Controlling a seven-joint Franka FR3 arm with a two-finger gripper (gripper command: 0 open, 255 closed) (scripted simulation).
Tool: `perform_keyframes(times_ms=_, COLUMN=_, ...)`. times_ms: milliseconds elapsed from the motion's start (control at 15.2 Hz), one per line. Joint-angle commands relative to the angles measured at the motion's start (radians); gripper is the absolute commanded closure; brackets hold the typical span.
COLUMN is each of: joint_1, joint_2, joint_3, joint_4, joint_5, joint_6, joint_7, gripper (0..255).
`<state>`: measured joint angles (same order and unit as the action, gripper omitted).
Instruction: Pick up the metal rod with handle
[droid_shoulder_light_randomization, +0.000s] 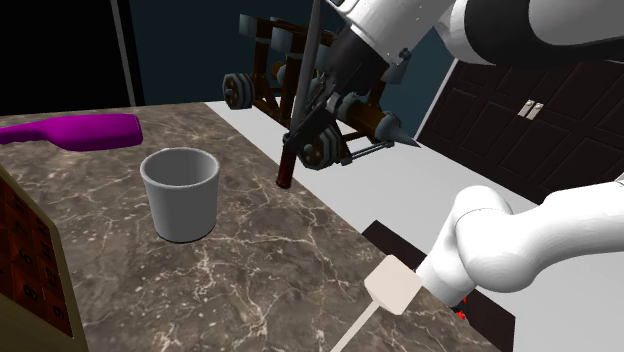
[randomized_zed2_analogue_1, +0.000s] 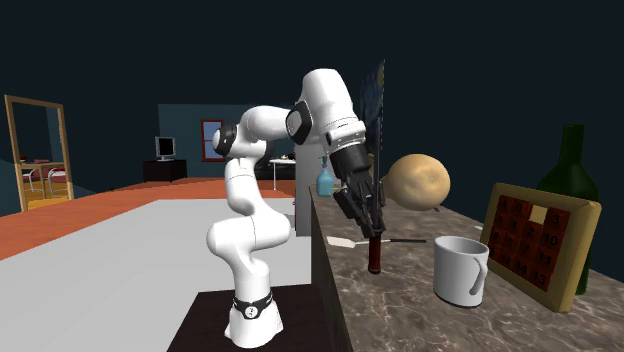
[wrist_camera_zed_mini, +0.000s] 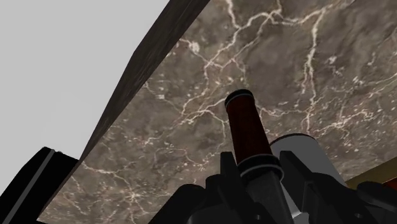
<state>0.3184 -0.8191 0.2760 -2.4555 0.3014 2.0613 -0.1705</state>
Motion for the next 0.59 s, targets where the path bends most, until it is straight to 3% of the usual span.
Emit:
perform_keyframes(times_ms=0, joint_1=-0.003, joint_2=0.003, joint_3=-0.004, joint_4=0.026, joint_5=-0.005, joint_6=-0.023, joint_7=0.002, gripper=255)
perform_keyframes(times_ms=528, joint_1=-0.012, joint_2=0.022, joint_3=-0.015, joint_4=0.119, joint_5=-0.021, joint_6=-0.097, joint_7=0.012, gripper=255)
